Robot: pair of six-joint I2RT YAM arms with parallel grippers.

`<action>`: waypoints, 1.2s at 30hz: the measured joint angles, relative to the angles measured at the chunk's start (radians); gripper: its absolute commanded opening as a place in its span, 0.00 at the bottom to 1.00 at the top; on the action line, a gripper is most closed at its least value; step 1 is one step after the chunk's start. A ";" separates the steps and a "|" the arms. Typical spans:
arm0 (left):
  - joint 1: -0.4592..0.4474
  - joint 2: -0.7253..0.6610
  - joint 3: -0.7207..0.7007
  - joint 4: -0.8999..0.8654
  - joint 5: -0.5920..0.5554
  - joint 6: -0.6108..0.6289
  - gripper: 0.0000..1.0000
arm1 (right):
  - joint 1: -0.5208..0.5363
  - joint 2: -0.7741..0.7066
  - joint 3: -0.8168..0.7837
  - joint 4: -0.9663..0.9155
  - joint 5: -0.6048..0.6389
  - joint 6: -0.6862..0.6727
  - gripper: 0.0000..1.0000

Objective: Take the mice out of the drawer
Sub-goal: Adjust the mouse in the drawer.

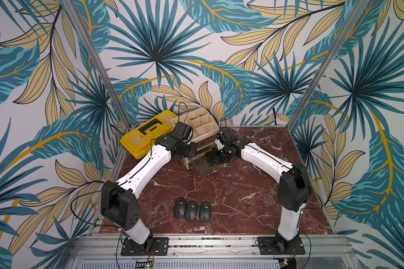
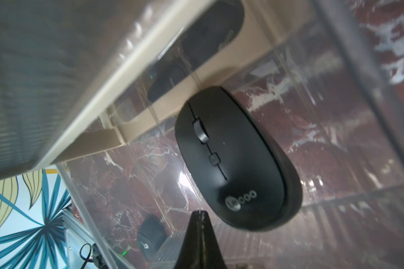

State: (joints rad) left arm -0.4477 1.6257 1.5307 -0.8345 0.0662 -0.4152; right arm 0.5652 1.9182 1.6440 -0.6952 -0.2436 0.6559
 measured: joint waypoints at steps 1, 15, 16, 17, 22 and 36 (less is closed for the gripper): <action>0.000 0.000 0.000 0.007 0.003 0.000 0.00 | 0.000 0.001 0.004 -0.007 -0.002 0.009 0.00; 0.000 -0.019 -0.048 0.091 0.046 0.026 0.00 | 0.005 0.101 0.165 -0.193 0.040 0.084 0.00; 0.000 -0.022 -0.049 0.092 0.050 0.027 0.00 | 0.006 0.104 0.165 -0.194 0.043 0.087 0.00; 0.000 -0.024 -0.049 0.093 0.051 0.030 0.00 | 0.008 0.104 0.165 -0.194 0.048 0.091 0.00; 0.003 -0.032 -0.051 0.108 0.058 0.033 0.00 | 0.018 0.106 0.178 -0.211 0.103 0.097 0.00; 0.012 -0.034 -0.055 0.117 0.062 0.033 0.00 | 0.020 0.126 0.239 -0.263 0.299 0.080 0.00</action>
State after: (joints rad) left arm -0.4355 1.5921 1.4761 -0.7170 0.1280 -0.3820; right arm 0.5850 2.0445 1.8832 -0.9581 0.0551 0.7361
